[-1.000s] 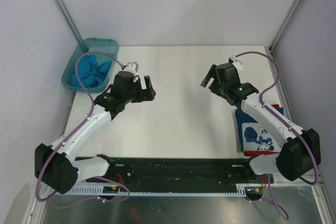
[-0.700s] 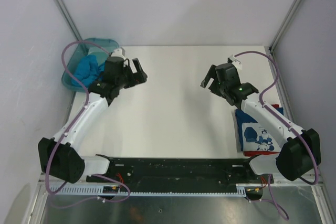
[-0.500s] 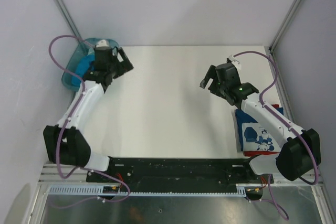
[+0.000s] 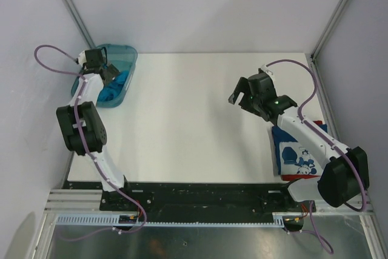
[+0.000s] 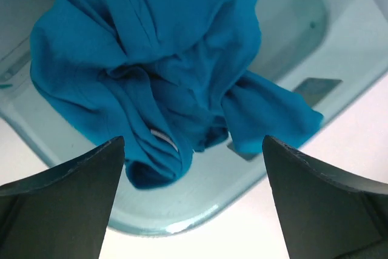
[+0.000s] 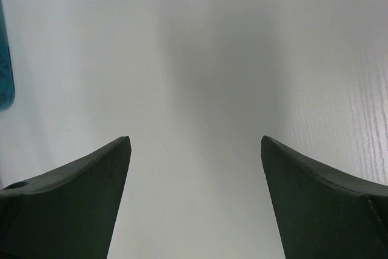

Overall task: Fold and stack the t-shirts
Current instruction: Grab crumpled tshirt from bin with the left arm

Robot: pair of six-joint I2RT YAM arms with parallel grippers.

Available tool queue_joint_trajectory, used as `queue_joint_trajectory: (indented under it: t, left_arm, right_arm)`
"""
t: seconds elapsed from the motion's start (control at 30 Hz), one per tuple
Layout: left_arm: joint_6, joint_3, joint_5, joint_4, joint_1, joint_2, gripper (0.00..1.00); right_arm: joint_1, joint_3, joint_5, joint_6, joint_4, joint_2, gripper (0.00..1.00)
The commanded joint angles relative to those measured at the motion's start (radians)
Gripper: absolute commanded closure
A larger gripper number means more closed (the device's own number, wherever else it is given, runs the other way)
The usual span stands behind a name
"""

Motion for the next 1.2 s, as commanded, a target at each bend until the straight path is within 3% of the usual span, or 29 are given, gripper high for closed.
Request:
queue_joint_trajectory:
  t: [0.0,0.3,0.4,0.5,0.67,0.73,1.0,1.17]
  left_arm:
    - [-0.014,0.1,-0.05,0.016,0.017,0.096,0.01]
    - [-0.054,0.232,-0.02,0.01,0.025,0.307,0.01]
    - [-0.07,0.248,-0.016,0.012,0.025,0.35,0.08]
    - [-0.085,0.248,-0.011,0.01,0.025,0.38,0.27]
    - [-0.102,0.256,0.019,0.01,0.026,0.384,0.84]
    - [-0.097,0.271,0.028,0.01,0.025,0.36,0.96]
    - [-0.016,0.318,0.021,0.016,-0.023,0.167,1.0]
    - [0.005,0.216,0.001,0.083,-0.075,-0.031,1.0]
  right_arm:
    - [0.011,0.043,-0.021,-0.027,0.002,0.013,0.07]
    - [0.012,0.044,-0.045,-0.04,0.024,0.039,0.07]
    - [0.014,0.043,-0.051,-0.036,0.027,0.053,0.07]
    - [0.015,0.044,-0.062,-0.029,0.034,0.068,0.07]
    - [0.016,0.044,-0.082,-0.025,0.048,0.083,0.07]
    - [0.017,0.044,-0.086,-0.027,0.056,0.082,0.07]
    - [0.017,0.045,-0.092,-0.032,0.083,0.079,0.07]
    - [0.018,0.044,-0.083,-0.036,0.094,0.065,0.07]
